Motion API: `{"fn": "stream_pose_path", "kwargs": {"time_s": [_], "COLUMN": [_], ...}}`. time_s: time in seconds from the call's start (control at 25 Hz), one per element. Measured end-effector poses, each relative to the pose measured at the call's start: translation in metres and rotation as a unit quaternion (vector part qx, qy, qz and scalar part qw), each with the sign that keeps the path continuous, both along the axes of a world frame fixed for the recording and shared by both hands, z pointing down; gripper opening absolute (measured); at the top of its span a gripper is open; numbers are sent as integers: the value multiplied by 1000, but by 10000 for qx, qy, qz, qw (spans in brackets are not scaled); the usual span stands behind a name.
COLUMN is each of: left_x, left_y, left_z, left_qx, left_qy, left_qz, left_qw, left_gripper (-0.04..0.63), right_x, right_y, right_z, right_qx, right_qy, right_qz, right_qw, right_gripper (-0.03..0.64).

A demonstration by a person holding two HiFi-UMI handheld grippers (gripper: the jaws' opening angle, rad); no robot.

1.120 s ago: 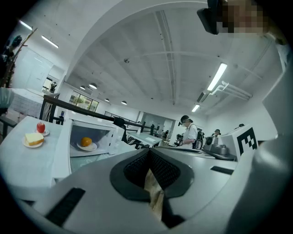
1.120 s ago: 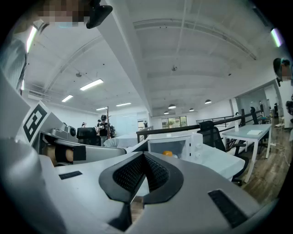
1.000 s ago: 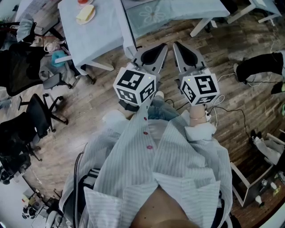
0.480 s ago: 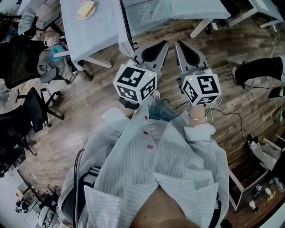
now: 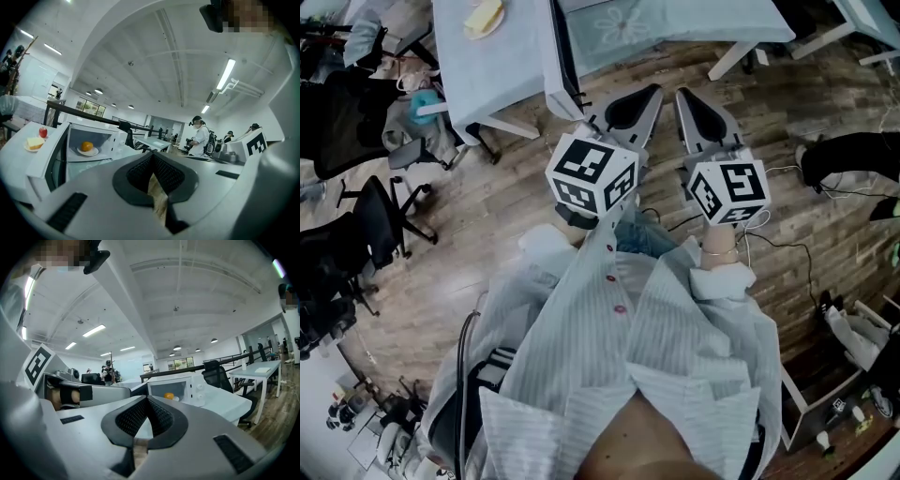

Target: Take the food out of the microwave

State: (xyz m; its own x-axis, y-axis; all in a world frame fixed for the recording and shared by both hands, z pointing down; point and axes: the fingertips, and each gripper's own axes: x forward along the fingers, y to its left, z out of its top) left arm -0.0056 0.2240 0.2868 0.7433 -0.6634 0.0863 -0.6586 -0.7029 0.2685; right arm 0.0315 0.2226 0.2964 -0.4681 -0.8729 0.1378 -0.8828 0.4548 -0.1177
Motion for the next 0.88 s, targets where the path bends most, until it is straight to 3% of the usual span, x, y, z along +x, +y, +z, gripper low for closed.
{"fn": "stream_pose_path", "kwargs": {"time_s": [0.52,0.88], "left_x": [29,45], "left_y": [-104,-174], "left_z": [-9,-20], "left_qx": [180,115], "left_qy": [-9,200], "left_qz": [-137,-282], "left_qw": [9997,9993], "left_gripper": [8,8], "right_x": [25,38], "right_y": [-102,-175], "right_z": [-4,-13], "right_qx": [4,-10], "right_qy": [12,76], "right_qz": [-97,-289], "right_qw": [10000,9996], "right_gripper": [32,32]}}
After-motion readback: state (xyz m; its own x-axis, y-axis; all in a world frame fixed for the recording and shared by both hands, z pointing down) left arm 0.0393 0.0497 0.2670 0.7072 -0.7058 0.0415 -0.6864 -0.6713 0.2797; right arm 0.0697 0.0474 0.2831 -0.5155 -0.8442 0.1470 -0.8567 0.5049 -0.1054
